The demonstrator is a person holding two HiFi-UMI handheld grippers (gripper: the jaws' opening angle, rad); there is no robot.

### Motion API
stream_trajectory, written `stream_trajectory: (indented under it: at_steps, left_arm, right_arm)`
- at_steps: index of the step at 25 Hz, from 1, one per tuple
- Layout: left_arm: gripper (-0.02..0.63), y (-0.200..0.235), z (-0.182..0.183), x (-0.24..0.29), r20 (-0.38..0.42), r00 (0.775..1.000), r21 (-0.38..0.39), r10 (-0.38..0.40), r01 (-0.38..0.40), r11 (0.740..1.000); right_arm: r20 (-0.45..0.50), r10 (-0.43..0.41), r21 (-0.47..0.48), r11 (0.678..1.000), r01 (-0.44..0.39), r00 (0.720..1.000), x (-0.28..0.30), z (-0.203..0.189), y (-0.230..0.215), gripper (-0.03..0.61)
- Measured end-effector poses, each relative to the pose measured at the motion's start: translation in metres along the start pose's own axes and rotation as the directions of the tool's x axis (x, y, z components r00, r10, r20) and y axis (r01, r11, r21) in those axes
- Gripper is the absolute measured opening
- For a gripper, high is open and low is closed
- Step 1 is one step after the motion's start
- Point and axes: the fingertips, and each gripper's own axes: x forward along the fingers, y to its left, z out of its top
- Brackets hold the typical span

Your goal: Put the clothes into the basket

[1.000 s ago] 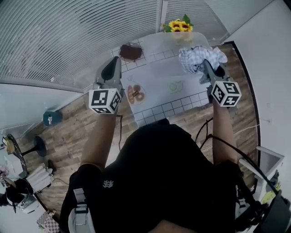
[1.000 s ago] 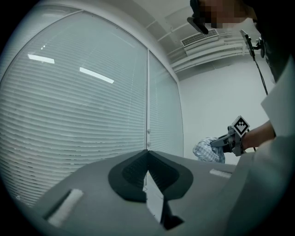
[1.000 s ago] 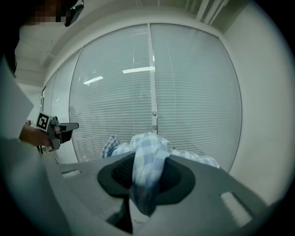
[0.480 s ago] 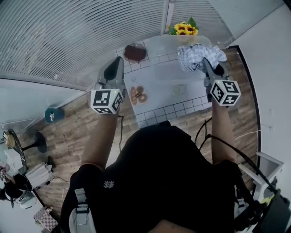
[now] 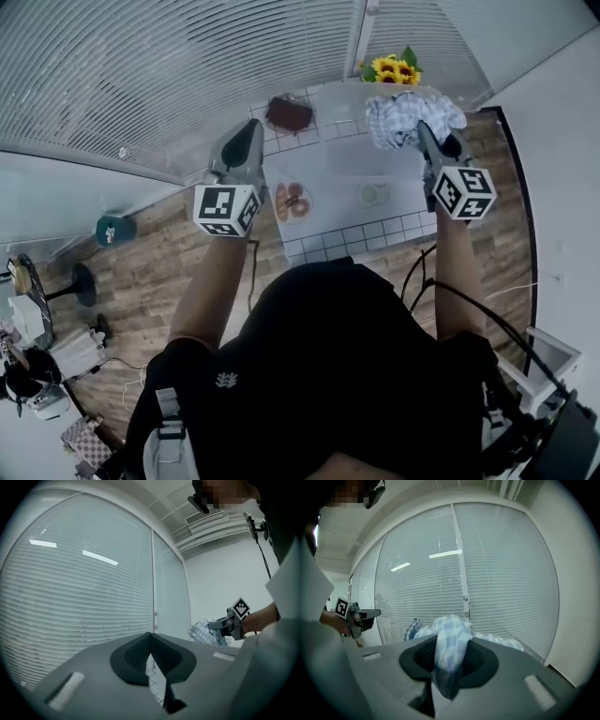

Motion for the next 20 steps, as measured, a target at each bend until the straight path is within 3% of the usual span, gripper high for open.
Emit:
stream_trajectory:
  at_steps: [20]
  left_arm:
    - [0.006, 0.042, -0.004, 0.0, -0.024, 0.997, 0.005, 0.076, -0.076, 0.997]
  right_arm:
    - [-0.017, 0.087, 0.007, 0.996, -0.087, 0.996, 0.064, 0.003, 0.023, 0.103]
